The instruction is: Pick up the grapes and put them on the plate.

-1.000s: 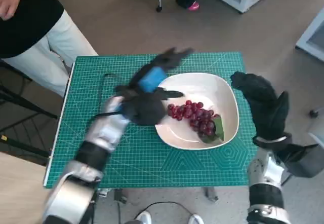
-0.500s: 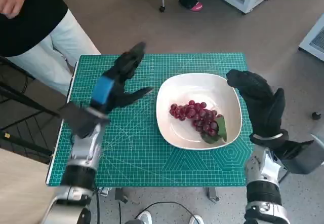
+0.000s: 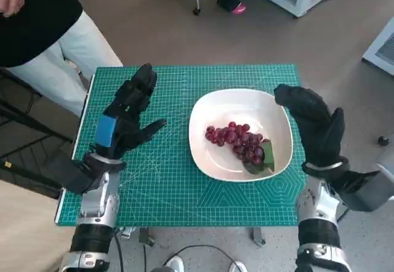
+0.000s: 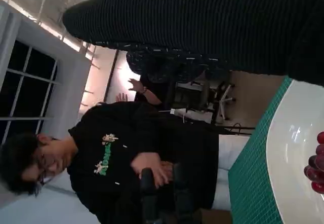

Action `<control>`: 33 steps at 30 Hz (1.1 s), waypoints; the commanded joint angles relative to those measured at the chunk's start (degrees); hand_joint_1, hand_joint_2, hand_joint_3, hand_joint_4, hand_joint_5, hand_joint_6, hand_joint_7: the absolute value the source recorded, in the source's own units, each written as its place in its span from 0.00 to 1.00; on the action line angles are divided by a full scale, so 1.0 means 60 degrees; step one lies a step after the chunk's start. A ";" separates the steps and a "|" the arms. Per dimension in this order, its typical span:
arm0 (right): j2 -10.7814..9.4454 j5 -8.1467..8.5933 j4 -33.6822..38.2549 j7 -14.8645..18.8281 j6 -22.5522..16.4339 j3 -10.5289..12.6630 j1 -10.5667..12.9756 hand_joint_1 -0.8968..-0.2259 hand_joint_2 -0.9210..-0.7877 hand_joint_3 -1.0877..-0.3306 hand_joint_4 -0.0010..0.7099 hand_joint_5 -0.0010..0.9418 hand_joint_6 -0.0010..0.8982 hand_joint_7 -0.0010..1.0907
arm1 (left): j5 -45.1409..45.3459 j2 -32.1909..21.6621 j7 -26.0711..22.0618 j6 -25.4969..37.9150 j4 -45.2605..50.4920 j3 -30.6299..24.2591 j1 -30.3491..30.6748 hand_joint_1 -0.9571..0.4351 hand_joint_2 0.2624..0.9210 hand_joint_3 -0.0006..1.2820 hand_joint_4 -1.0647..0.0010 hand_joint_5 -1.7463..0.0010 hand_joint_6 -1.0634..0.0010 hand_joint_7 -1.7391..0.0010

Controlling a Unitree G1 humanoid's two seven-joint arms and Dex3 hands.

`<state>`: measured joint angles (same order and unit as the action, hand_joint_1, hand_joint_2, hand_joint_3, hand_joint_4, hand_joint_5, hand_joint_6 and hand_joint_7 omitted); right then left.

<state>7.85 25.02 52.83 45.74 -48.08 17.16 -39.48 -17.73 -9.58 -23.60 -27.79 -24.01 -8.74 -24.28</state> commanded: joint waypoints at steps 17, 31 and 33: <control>0.0030 -0.0034 0.0206 0.0172 0.0071 0.0036 0.0029 0.75 0.00 0.75 0.80 0.00 0.57 0.00 | 0.0032 0.0337 0.0354 -0.0526 0.1061 -0.0253 0.1129 0.39 1.00 0.10 0.78 0.99 0.65 0.98; 0.0046 -0.0072 0.0222 0.0180 0.0108 0.0000 0.0018 0.77 0.00 0.74 0.79 0.00 0.56 0.00 | 0.0163 0.0340 0.0508 -0.0509 0.1281 -0.0146 0.1383 0.39 1.00 0.10 0.78 0.99 0.64 0.98; 0.0046 -0.0069 0.0226 0.0188 0.0111 0.0000 0.0022 0.77 0.00 0.74 0.79 0.00 0.56 0.00 | 0.0168 0.0322 0.0497 -0.0452 0.1364 -0.0128 0.1434 0.39 1.00 0.10 0.78 0.99 0.64 0.98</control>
<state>8.04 24.92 53.44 46.41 -48.09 17.24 -39.69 -17.29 -7.49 -20.59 -30.61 -17.43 -9.77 -16.56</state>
